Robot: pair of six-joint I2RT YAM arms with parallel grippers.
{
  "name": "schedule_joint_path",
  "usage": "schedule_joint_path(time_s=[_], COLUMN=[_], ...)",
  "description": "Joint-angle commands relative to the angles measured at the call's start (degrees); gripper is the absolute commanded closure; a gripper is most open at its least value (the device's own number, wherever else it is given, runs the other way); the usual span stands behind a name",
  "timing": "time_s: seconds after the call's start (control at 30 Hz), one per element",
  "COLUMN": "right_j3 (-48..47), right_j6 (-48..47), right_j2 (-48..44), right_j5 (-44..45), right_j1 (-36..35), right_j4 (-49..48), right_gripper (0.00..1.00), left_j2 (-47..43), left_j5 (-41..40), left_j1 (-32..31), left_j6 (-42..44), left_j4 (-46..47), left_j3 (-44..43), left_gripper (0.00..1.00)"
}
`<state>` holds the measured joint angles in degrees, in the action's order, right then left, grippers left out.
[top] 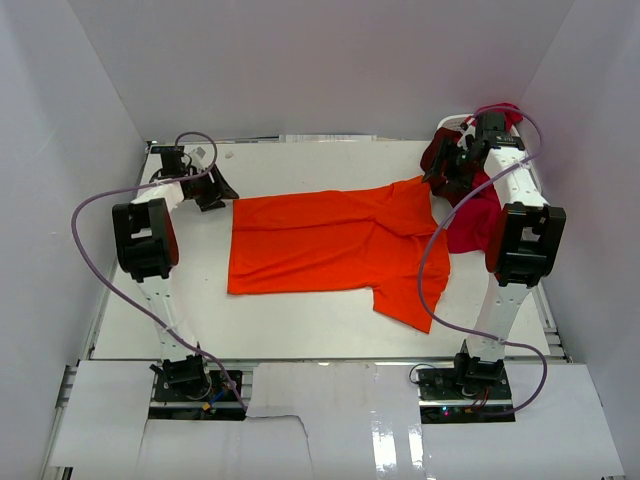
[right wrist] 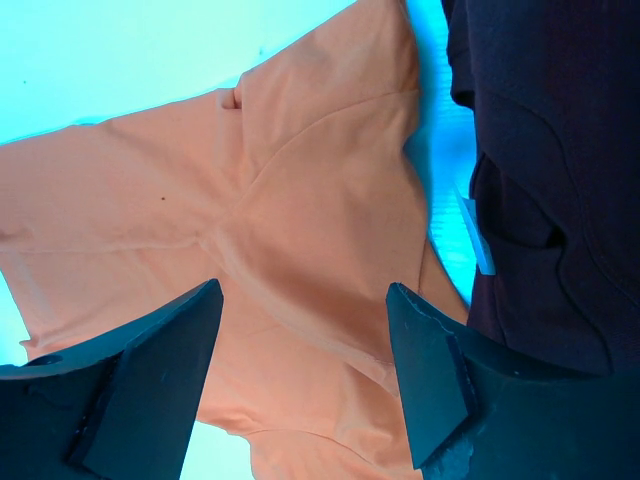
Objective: Fold and stack the t-shirts
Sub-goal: Fold the flattened tshirt in 1/3 of the way
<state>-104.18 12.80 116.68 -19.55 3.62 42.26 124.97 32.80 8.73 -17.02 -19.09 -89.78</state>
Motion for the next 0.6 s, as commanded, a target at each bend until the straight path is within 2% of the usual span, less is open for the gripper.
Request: schedule_joint_path(time_s=[0.0,0.17,0.43,0.57], right_j3=[-2.34,-1.99,-1.46,-1.20], right_j6=[-0.84,-0.84,-1.20,-1.20], right_j2=[0.47,0.56,0.56,0.30], right_j5=[-1.02,-0.75,-0.84,-0.93], right_j1=[-0.01,-0.01,-0.01,-0.01], right_j4=[-0.16,-0.16,-0.34,-0.51], right_gripper=[0.27,0.27,0.27,0.27], left_j2=[-0.17,1.33,4.14,5.28], left_j5=[0.95,2.44,1.04,-0.89], left_j1=[-1.00,-2.14,-3.37,-3.37], left_j6=[1.72,2.25,3.21,2.78], left_j4=[-1.65,-2.26,-3.93,-4.46], left_j3=[-1.72,-1.54,-2.16,-3.30], left_gripper=[0.32,0.44,0.48,0.59])
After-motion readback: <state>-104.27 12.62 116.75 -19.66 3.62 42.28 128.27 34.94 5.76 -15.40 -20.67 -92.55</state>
